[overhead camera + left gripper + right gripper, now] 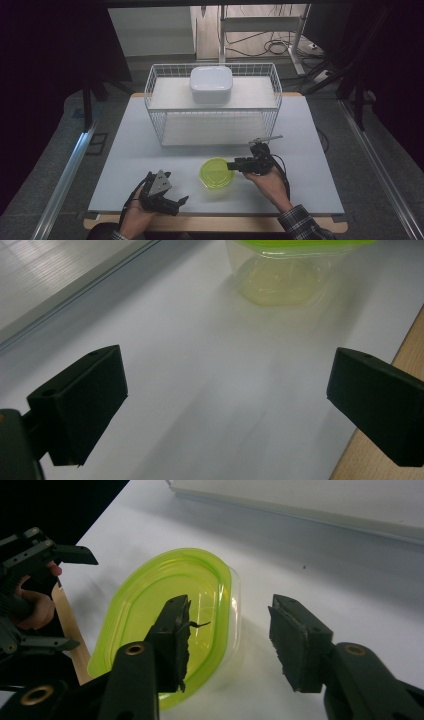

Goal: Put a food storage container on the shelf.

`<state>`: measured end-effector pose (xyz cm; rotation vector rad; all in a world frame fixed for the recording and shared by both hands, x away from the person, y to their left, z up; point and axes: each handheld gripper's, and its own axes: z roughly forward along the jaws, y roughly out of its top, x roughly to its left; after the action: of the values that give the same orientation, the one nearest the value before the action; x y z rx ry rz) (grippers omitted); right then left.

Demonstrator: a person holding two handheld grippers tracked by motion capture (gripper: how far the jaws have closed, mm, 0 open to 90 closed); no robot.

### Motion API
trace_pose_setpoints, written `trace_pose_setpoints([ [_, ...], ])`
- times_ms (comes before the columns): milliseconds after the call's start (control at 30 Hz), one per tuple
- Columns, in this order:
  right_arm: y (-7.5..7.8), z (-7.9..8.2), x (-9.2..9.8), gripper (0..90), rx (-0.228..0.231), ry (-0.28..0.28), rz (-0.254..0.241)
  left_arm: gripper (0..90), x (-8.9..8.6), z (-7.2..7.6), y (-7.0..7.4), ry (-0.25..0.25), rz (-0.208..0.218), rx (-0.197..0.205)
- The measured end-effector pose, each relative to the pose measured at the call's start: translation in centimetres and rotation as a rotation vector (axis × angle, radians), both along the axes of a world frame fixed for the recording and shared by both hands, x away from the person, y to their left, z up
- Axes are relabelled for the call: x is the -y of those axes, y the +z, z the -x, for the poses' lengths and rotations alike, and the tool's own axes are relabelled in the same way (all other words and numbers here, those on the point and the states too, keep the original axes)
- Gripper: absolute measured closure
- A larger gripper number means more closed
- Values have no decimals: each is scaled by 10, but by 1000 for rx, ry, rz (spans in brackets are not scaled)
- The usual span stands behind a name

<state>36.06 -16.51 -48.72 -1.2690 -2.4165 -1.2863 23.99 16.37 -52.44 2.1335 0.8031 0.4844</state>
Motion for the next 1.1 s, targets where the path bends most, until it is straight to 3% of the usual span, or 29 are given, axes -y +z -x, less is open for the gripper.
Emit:
trace_pose_setpoints([
  [167,-5,-6,-4,596,-46,-5,-21,25,0,0,0,-1,-1,2],
  [333,-12,-14,-5,667,-121,-6,-85,25,1,0,0,-4,-6,2],
  [467,-13,-18,-6,718,-160,-6,-108,25,0,0,0,-4,-6,1],
  [500,-13,-18,-6,769,-172,-12,-109,25,1,1,0,-4,-5,1],
  [767,-14,-19,-3,804,-194,-11,-119,25,1,1,0,-7,-6,2],
  [867,-14,-18,-2,811,-217,-13,-154,25,1,1,0,-6,-5,4],
  [1100,-7,-15,0,814,-197,-19,-164,25,1,1,1,-4,-5,6],
])
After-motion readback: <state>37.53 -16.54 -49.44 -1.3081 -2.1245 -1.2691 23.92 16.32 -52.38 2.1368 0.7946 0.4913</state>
